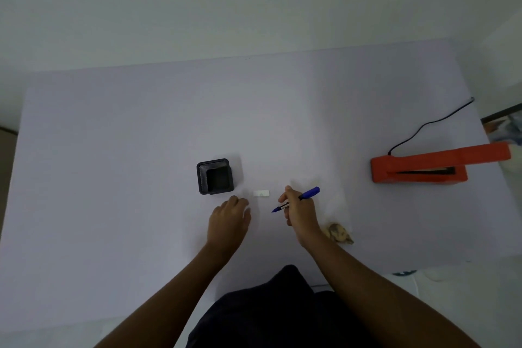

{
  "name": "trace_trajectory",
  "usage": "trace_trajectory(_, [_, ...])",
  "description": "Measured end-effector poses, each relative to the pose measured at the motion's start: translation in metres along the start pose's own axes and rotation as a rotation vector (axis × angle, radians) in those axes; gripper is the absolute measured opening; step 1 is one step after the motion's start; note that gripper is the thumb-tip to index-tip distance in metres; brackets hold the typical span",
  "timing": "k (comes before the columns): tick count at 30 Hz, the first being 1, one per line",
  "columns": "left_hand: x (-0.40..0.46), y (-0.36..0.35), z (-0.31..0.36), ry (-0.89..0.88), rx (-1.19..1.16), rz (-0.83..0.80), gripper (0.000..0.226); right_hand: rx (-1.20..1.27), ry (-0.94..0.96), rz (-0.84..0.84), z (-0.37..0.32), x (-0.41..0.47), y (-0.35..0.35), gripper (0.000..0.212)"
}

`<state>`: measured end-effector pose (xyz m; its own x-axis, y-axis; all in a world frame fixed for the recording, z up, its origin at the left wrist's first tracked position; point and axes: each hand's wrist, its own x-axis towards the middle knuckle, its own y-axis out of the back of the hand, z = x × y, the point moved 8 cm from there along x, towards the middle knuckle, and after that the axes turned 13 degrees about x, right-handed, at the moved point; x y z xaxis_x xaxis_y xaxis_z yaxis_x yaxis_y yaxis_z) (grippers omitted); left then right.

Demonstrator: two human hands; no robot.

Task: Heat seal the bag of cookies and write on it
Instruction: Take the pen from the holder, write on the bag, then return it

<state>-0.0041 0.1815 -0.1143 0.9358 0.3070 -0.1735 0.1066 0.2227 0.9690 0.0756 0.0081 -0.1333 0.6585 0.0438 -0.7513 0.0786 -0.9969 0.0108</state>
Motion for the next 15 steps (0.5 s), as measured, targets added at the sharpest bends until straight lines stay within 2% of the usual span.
trace_trajectory(5, [0.036,-0.023,0.019,-0.049,0.035,-0.074,0.017,0.013,0.036,-0.002,-0.003,0.005,0.005,0.039])
trace_trajectory(8, [0.047,-0.035,0.019,-0.068,0.125,-0.137,0.01,0.001,0.054,-0.027,-0.005,0.007,0.004,0.038])
trace_trajectory(15, [0.054,-0.037,0.017,-0.044,0.139,-0.161,0.003,-0.015,0.096,-0.073,-0.004,0.016,-0.002,0.037])
